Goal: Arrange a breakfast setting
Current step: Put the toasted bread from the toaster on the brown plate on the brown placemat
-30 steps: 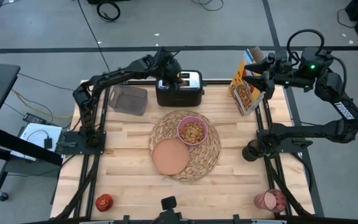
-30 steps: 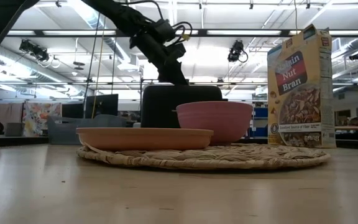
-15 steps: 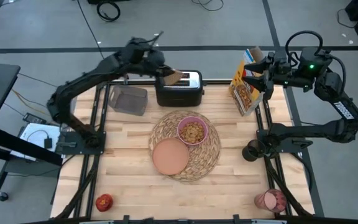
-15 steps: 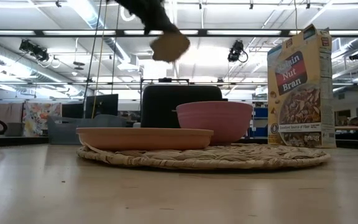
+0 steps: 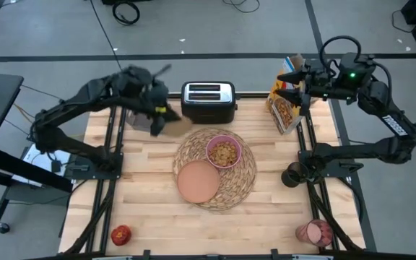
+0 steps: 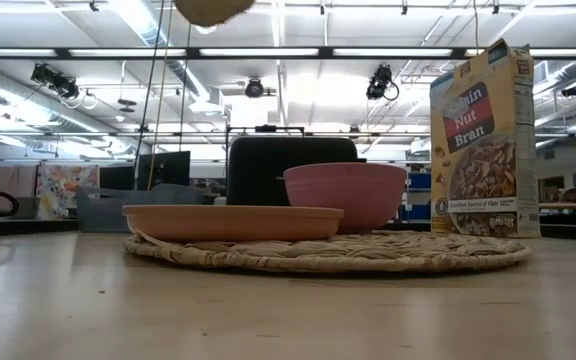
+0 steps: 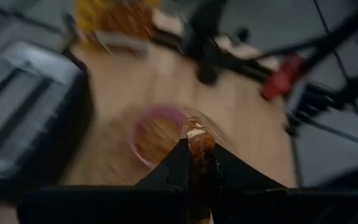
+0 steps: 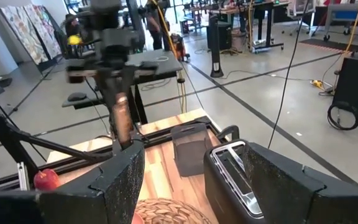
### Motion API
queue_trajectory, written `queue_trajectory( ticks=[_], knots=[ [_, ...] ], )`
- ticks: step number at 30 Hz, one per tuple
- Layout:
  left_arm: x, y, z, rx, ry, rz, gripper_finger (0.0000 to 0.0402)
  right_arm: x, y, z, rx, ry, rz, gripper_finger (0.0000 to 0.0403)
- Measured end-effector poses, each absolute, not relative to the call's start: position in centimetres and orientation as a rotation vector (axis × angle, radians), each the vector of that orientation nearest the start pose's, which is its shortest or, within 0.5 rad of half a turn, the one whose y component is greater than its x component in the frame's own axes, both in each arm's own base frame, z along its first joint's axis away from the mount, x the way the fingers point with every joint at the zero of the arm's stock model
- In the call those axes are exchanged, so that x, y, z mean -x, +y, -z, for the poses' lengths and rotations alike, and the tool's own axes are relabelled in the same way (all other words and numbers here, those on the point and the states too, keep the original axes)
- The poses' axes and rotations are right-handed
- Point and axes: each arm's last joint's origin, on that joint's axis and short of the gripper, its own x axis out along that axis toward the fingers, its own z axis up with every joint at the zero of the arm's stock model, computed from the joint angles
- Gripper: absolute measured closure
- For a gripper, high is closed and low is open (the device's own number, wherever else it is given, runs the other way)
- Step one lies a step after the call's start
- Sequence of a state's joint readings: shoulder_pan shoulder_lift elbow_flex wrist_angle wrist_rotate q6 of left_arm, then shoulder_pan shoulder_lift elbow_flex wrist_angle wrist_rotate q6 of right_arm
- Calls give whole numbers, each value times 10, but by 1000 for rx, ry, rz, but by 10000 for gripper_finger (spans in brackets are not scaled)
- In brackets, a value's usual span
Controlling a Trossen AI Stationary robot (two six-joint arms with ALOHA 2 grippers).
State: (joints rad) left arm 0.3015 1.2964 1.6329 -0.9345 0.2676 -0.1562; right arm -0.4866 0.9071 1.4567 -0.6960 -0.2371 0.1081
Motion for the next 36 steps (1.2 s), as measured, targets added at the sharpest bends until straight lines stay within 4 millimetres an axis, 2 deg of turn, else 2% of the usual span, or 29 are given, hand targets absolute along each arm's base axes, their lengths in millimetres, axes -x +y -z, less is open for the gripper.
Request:
queue_trajectory(
  ticks=[5, 10, 14, 23, 28, 36],
  knots=[
    [-244, 25, -422, 414, 659, 35, 362, -126, -54, -474, -169, 149, 159, 128],
    [-264, -5, -381, 513, 698, 91, 362, -134, -43, -468, -225, 214, -16, 128],
    [-274, -23, -339, 585, 718, 107, 362, -138, -33, -461, -271, 297, -98, 128],
    [-283, -27, -270, 735, 611, 48, 361, -147, -26, -454, -280, 367, -118, 128],
    [-283, -26, -236, 771, 631, -12, 361, -154, -27, -451, -283, 393, -111, 128],
    [-306, -28, -199, 787, 638, -26, 361, -164, -29, -446, -271, 432, -112, 128]
  ],
)
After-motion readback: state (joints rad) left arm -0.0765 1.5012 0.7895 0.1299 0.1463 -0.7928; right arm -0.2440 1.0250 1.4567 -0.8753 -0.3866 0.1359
